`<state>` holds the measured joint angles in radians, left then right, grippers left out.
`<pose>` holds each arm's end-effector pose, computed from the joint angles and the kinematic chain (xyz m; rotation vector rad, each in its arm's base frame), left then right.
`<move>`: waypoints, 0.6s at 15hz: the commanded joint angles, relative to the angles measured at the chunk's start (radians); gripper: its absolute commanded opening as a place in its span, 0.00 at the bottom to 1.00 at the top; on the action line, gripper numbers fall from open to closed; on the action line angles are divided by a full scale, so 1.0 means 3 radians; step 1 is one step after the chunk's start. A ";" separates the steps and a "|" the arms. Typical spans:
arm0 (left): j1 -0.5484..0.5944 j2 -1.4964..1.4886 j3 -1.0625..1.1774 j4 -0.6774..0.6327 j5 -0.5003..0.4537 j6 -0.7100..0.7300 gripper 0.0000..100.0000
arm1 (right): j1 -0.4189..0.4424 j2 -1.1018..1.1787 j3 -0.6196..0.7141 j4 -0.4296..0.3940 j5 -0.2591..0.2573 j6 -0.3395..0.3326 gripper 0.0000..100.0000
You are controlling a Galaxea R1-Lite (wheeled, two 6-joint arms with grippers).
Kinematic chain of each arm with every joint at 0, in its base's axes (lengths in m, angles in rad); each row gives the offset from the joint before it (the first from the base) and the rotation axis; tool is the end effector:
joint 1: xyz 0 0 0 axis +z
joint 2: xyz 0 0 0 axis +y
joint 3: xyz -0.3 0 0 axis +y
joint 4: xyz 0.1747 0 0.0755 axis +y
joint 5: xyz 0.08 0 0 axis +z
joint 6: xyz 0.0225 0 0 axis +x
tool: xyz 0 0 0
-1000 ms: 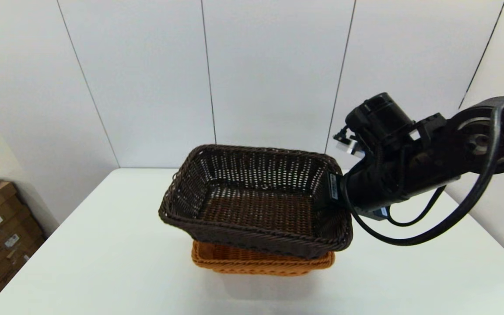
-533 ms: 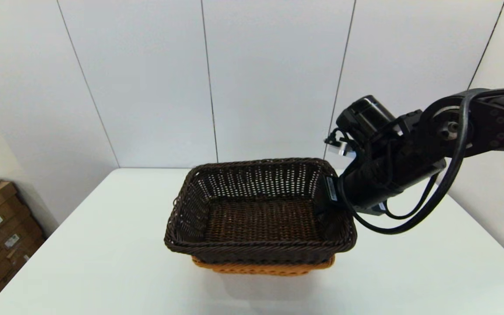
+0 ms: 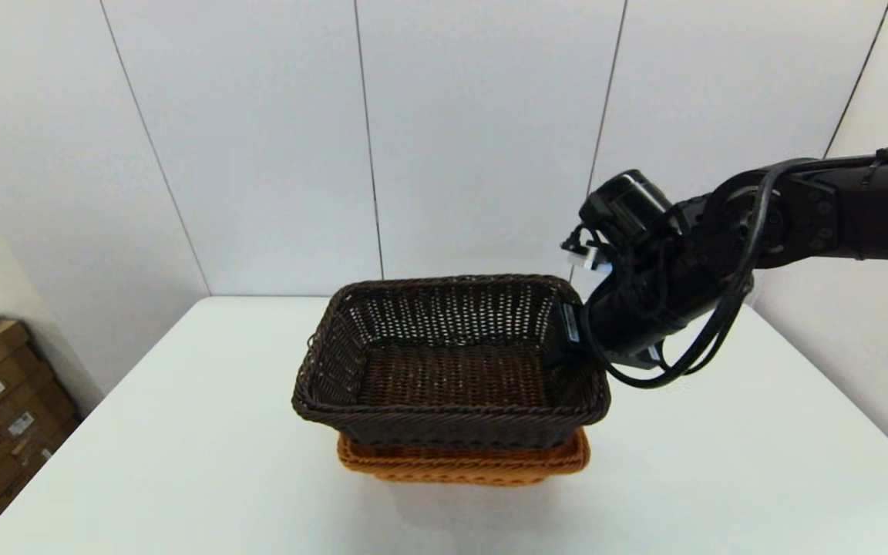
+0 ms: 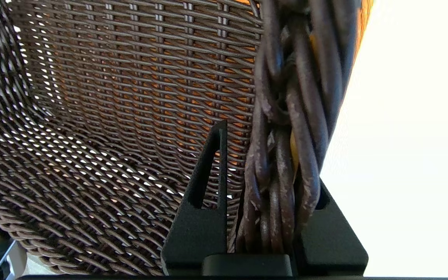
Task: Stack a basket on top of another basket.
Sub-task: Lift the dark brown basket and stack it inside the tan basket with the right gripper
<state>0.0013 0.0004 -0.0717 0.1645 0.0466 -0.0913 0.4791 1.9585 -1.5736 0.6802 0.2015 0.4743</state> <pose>-0.0291 0.0010 0.0783 -0.0891 0.0909 0.0521 0.3113 0.1668 0.1928 0.2622 1.1908 0.3454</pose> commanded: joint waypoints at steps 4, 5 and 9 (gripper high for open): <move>0.0001 -0.0007 -0.0001 0.0004 0.0003 -0.0003 1.00 | -0.0002 0.0155 -0.0016 0.0003 0.0029 -0.0042 0.00; 0.0001 -0.0007 -0.0001 0.0004 0.0003 -0.0003 1.00 | -0.0002 0.0165 -0.0021 -0.0002 0.0034 -0.0047 0.00; 0.0001 -0.0007 -0.0001 0.0004 0.0003 -0.0003 1.00 | -0.0058 0.0175 -0.0016 -0.0002 0.0172 -0.0067 0.00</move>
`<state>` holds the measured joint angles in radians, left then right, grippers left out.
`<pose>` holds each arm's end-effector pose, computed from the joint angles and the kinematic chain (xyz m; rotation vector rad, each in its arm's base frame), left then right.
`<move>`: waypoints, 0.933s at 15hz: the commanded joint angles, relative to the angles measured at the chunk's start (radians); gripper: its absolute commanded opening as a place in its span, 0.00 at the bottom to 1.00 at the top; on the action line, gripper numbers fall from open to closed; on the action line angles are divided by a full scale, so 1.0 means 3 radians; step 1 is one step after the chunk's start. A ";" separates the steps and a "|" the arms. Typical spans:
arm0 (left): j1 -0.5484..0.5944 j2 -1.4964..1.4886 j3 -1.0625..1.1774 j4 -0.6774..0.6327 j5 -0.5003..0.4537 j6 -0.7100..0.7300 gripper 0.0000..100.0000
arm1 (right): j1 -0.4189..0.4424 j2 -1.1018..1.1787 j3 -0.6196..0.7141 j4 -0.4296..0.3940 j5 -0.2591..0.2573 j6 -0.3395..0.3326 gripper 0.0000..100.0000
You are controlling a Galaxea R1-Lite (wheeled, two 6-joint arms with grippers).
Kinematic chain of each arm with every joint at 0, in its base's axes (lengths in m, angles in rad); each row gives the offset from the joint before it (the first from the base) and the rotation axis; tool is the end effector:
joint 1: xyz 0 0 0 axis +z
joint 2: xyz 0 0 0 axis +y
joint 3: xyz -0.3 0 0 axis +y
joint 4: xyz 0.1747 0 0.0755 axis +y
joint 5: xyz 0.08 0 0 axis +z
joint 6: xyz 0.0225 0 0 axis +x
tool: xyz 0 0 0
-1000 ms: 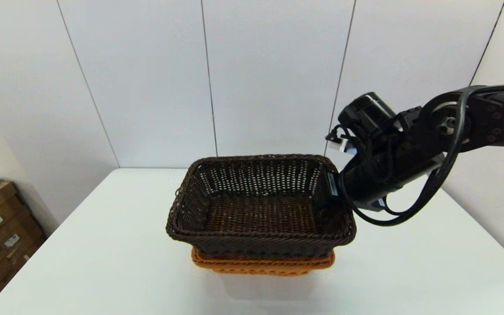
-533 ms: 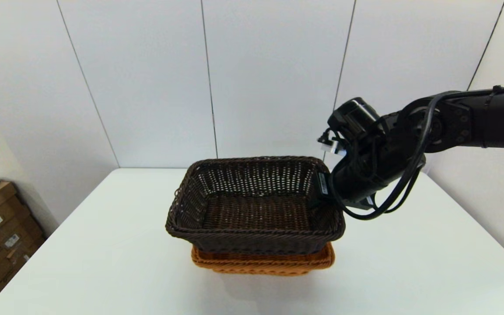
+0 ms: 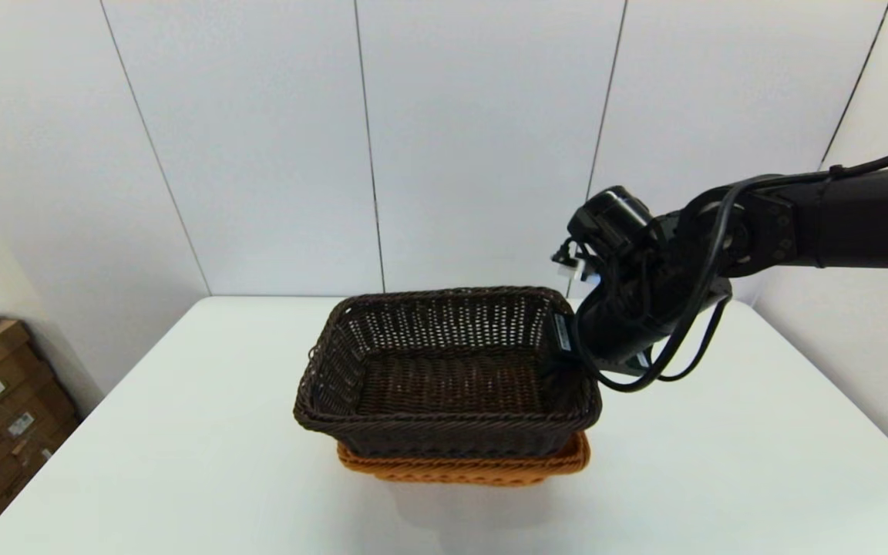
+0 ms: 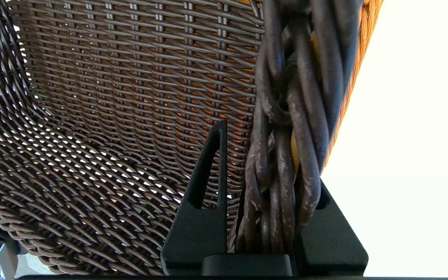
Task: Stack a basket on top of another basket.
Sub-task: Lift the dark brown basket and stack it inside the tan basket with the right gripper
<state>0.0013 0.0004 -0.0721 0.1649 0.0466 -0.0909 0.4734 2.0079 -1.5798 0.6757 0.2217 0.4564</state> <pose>-0.0291 0.0010 0.0784 -0.0887 0.0909 0.0521 0.3210 0.1700 0.1769 0.2515 1.2299 0.3543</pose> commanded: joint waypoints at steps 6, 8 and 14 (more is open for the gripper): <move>0.0001 -0.0007 0.0000 0.0003 0.0003 -0.0004 1.00 | -0.0151 0.0067 0.0020 0.0013 0.0151 -0.0064 0.00; 0.0001 -0.0007 0.0000 0.0003 -0.0002 -0.0004 1.00 | -0.0151 0.0082 0.0040 -0.0003 0.0151 -0.0069 0.00; 0.0001 -0.0007 0.0000 0.0003 0.0003 -0.0004 1.00 | -0.0151 0.0087 0.0224 -0.0299 0.0146 -0.0069 0.00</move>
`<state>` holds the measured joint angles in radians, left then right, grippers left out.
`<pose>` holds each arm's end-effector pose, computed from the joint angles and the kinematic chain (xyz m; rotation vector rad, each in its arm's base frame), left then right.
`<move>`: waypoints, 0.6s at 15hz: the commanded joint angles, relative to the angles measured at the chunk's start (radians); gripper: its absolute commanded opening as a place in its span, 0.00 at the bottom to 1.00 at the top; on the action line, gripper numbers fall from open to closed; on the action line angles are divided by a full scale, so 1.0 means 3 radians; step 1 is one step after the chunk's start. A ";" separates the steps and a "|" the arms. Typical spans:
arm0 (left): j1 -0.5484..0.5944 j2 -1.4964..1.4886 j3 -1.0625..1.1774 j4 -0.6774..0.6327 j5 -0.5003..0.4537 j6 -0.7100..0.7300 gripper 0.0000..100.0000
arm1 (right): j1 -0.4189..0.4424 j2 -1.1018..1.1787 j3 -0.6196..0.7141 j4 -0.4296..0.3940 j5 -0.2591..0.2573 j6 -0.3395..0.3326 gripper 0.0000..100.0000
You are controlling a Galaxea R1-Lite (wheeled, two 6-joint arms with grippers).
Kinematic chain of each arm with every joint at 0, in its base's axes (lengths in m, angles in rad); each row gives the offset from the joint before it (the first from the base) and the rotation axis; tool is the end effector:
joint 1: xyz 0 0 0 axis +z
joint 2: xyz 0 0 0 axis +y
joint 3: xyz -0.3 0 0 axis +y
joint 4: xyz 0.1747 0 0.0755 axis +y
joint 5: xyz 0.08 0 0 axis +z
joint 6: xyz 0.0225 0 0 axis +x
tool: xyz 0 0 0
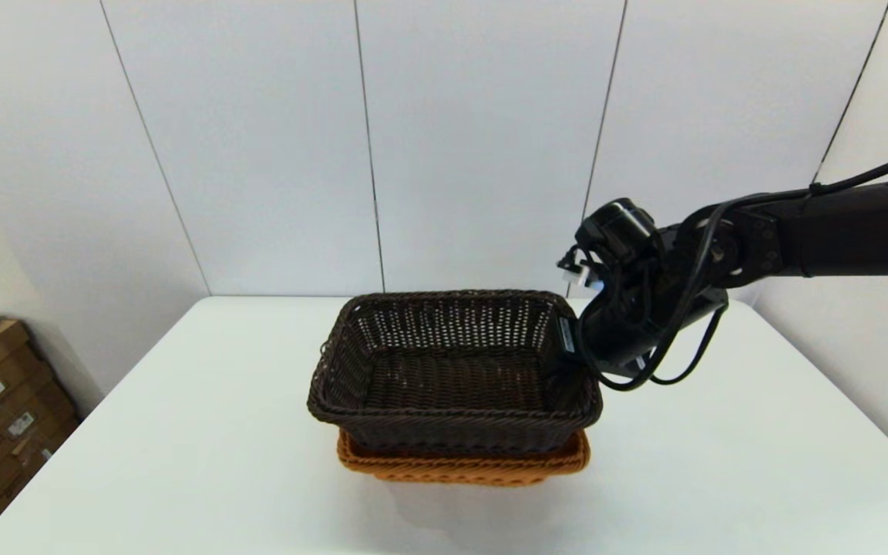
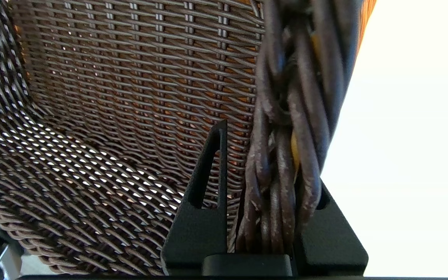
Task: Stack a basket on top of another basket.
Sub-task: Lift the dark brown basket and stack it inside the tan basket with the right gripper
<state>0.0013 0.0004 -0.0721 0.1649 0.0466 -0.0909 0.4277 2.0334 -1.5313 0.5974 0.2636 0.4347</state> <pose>-0.0291 0.0010 0.0784 -0.0887 0.0909 0.0521 0.3338 0.1586 0.1599 0.2822 1.2276 0.3652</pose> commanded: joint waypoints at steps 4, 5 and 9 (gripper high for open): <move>0.0001 -0.0007 0.0000 0.0003 0.0003 -0.0004 1.00 | -0.0009 0.0033 0.0098 -0.0048 0.0037 -0.0079 0.00; 0.0001 -0.0007 0.0000 0.0003 0.0003 -0.0004 1.00 | -0.0014 0.0043 0.0098 -0.0048 0.0067 -0.0094 0.00; 0.0001 -0.0007 0.0000 0.0003 0.0003 -0.0004 1.00 | -0.0024 0.0110 0.0098 -0.0059 0.0088 -0.0140 0.00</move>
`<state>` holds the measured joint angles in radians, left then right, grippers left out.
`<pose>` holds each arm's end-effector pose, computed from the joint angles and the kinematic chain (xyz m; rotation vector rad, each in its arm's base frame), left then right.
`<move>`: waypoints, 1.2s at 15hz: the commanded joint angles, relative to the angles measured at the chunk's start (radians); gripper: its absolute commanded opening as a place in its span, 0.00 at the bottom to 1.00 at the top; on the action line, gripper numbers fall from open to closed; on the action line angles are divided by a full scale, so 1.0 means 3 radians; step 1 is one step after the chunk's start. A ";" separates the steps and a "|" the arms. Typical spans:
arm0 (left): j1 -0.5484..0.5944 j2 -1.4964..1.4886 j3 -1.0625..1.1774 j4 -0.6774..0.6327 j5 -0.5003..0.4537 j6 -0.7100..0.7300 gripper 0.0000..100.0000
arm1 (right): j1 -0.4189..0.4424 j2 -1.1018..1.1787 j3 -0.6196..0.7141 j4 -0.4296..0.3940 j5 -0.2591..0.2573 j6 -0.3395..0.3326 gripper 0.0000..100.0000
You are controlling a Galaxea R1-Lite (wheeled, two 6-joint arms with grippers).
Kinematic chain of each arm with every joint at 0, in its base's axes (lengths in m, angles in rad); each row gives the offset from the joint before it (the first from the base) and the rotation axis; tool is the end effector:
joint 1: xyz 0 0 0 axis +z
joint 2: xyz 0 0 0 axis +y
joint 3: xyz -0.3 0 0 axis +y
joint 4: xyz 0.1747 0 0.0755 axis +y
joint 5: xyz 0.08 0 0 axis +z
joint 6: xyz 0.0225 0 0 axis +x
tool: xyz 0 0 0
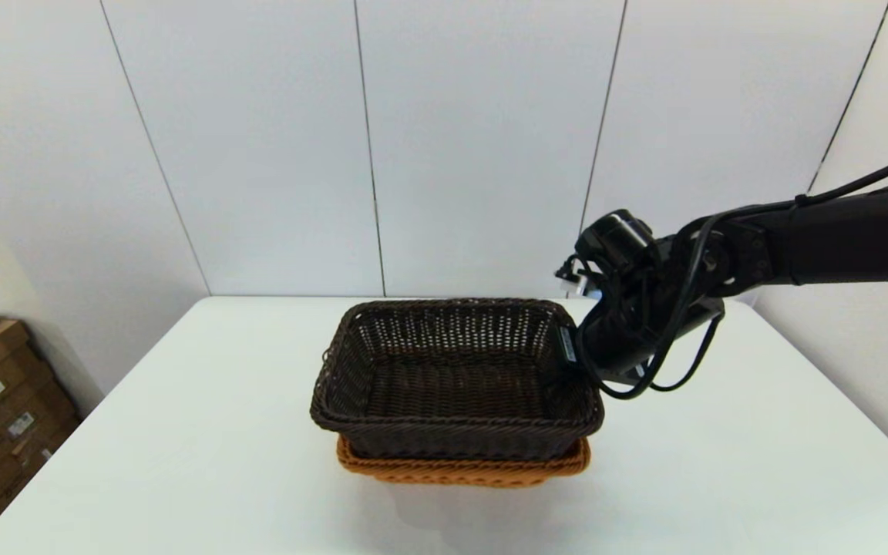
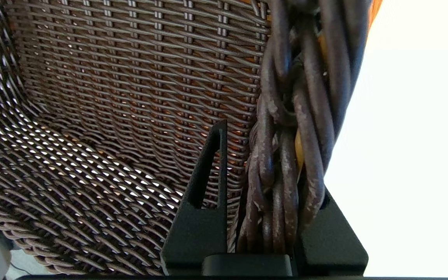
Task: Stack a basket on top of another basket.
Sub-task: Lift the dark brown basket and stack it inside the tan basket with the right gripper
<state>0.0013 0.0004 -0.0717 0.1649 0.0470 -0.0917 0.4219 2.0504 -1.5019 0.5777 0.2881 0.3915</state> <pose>-0.0291 0.0010 0.0783 -0.0895 0.0913 0.0525 0.3354 0.1576 0.1478 0.2572 1.2503 0.3985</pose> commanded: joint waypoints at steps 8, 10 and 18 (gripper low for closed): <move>0.0001 -0.0007 -0.0001 0.0003 0.0002 -0.0001 1.00 | -0.0051 0.0109 0.0036 -0.0126 0.0011 -0.0001 0.00; 0.0001 -0.0007 -0.0001 0.0003 0.0002 -0.0001 1.00 | -0.0067 0.0114 0.0036 -0.0167 0.0027 -0.0001 0.00; 0.0001 -0.0007 -0.0001 0.0003 0.0002 -0.0001 1.00 | -0.0154 0.0099 0.0036 -0.0167 0.0129 -0.0068 1.00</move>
<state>0.0009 0.0004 -0.0721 0.1645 0.0466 -0.0913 0.3774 2.0815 -1.4909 0.5232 0.3260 0.3698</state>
